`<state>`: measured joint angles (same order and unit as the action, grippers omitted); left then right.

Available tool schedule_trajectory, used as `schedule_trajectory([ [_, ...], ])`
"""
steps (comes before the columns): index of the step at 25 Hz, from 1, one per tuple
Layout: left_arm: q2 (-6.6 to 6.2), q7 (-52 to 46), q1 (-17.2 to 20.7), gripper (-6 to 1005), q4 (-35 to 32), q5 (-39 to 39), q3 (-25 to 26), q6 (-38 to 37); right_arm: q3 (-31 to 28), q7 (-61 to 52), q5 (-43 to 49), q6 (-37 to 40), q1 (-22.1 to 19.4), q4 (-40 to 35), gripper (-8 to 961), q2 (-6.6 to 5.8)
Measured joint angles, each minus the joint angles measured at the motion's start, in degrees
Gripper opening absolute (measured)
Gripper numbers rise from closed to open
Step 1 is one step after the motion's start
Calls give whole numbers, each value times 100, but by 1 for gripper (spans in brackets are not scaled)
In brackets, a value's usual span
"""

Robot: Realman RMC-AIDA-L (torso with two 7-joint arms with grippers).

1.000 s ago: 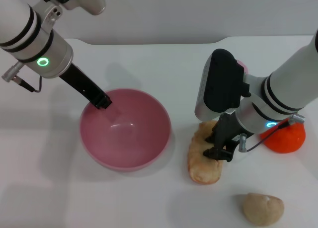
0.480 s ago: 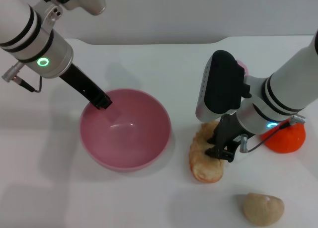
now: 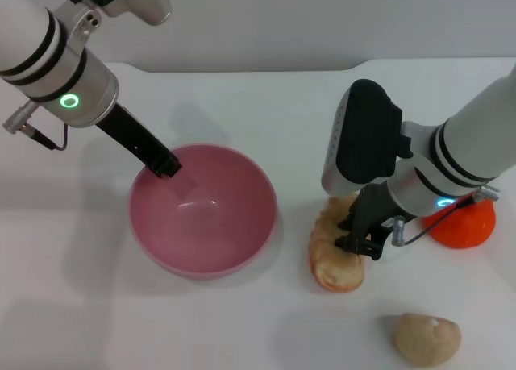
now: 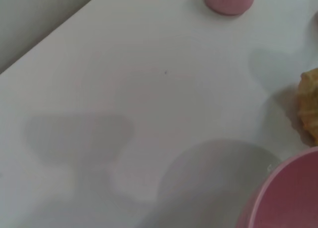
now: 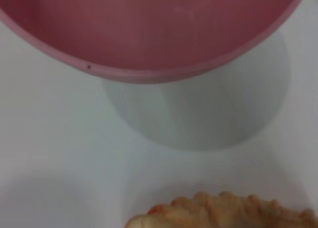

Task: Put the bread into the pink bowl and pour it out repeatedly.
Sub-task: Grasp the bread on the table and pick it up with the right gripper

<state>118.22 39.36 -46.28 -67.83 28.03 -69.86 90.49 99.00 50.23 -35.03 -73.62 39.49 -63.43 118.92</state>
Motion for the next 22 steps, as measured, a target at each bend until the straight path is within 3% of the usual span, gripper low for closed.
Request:
schedule_trajectory([
  [5, 0, 1, 3, 66, 12, 0, -9, 2, -4, -1, 24, 31, -125, -211, 169, -4],
  [12, -9, -8, 5, 67, 9, 0, -18, 10, 27, -228, 437, -125, -639, -1463, 164, 7],
  [22, -9, -15, -35, 67, 27, 0, -68, 31, 40, -536, 741, -756, -992, -3110, 142, 0],
])
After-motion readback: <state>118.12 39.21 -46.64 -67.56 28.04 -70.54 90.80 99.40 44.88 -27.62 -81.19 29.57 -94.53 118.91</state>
